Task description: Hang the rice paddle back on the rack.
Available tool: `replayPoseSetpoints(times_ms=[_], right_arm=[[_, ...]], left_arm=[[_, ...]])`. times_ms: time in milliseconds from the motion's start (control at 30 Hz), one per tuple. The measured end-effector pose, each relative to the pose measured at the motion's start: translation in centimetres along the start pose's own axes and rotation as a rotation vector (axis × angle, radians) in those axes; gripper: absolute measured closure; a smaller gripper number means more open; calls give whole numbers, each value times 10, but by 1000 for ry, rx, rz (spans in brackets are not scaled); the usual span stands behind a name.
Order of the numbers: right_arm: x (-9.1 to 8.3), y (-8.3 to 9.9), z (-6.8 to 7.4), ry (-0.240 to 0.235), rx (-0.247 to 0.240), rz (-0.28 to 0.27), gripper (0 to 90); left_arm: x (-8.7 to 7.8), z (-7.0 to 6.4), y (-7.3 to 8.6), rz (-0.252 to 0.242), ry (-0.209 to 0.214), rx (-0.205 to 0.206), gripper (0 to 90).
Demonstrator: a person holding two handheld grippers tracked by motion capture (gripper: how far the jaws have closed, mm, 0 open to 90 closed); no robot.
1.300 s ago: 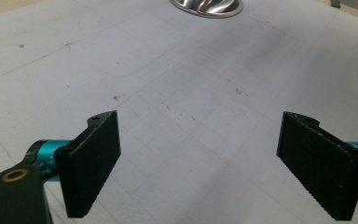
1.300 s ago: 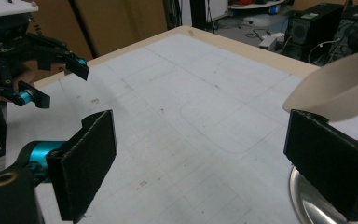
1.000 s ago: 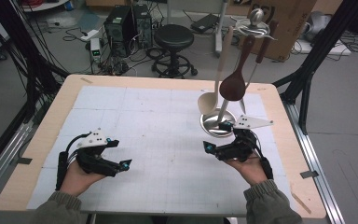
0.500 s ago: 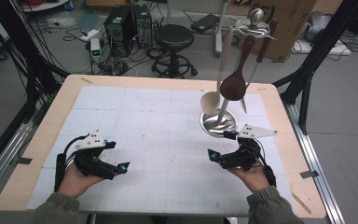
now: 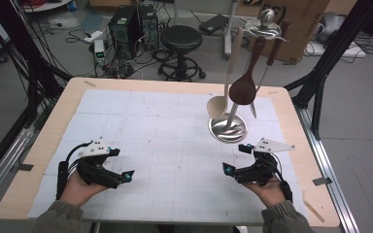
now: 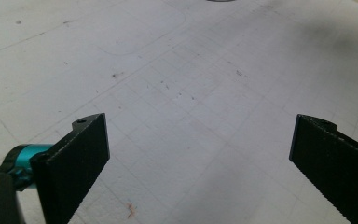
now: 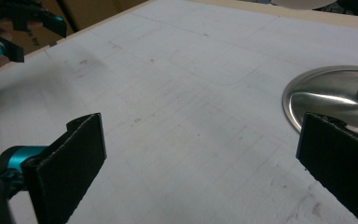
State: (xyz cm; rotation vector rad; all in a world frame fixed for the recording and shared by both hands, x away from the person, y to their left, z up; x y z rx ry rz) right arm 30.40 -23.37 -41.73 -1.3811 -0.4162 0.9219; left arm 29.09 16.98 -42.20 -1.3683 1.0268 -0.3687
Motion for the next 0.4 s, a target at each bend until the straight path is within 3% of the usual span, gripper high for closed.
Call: replayPoseSetpoints(times_ms=[400], right_arm=[[-8, 9, -3, 2, 4, 7, 3]], left_arm=[[4, -1, 1, 12, 0, 1, 16]])
Point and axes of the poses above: each handheld gripper's, and its own axes: x roughly forward along the jaws, y roughly out of its underside, z roughly to its left, the point moved 5 cm from there along x, roughly forward along the jaws, and after that the axes turned 11 degrees about -z, right-handed, at the moved point
